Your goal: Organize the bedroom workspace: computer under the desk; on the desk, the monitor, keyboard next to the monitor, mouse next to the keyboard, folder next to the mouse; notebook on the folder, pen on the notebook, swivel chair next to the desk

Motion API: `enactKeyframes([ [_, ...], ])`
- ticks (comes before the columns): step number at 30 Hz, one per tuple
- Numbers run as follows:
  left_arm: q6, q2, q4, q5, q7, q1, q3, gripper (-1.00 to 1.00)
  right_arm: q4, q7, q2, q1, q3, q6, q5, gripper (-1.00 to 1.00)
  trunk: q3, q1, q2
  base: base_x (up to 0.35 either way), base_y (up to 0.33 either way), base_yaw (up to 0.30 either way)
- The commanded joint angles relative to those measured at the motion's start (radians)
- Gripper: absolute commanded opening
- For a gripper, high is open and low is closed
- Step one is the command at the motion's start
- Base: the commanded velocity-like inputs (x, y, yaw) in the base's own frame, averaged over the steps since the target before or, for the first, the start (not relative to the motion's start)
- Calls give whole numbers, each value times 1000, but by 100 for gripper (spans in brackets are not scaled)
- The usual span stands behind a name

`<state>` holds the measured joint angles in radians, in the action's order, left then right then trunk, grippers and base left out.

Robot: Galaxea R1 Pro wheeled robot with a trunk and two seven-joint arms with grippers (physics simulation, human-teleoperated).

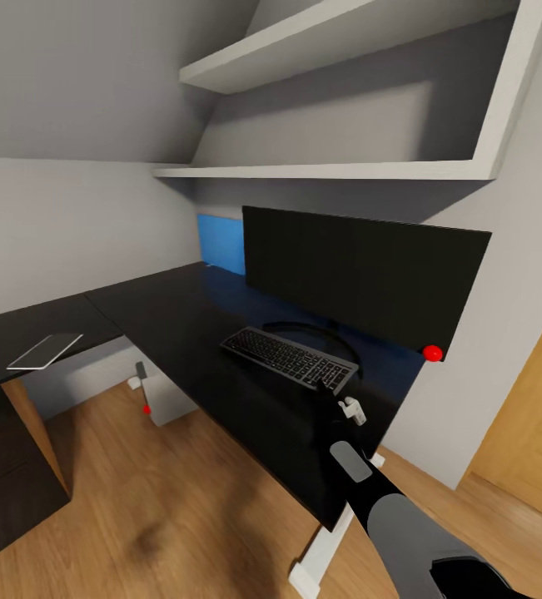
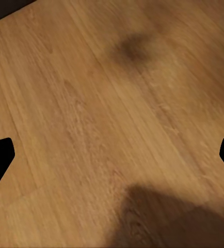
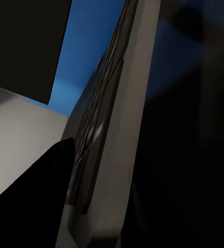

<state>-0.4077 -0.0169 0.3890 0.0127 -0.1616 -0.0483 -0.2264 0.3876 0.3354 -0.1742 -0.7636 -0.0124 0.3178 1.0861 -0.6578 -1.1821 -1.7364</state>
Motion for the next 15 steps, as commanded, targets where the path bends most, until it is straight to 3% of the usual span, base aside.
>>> enactKeyframes([
  [1,-3,0,-1,1,-1,-1,-1,100,-79,7,0,0,-2,-3,17,-100,-1,0,0,0,22,0],
  [14,-3,1,-1,1,-1,-1,-1,100,-79,7,0,0,-3,-3,17,-100,-1,0,0,0,3,0],
  [15,-3,1,-1,1,-1,-1,-1,100,-79,7,0,0,-3,-3,17,100,-1,0,0,0,0,0],
])
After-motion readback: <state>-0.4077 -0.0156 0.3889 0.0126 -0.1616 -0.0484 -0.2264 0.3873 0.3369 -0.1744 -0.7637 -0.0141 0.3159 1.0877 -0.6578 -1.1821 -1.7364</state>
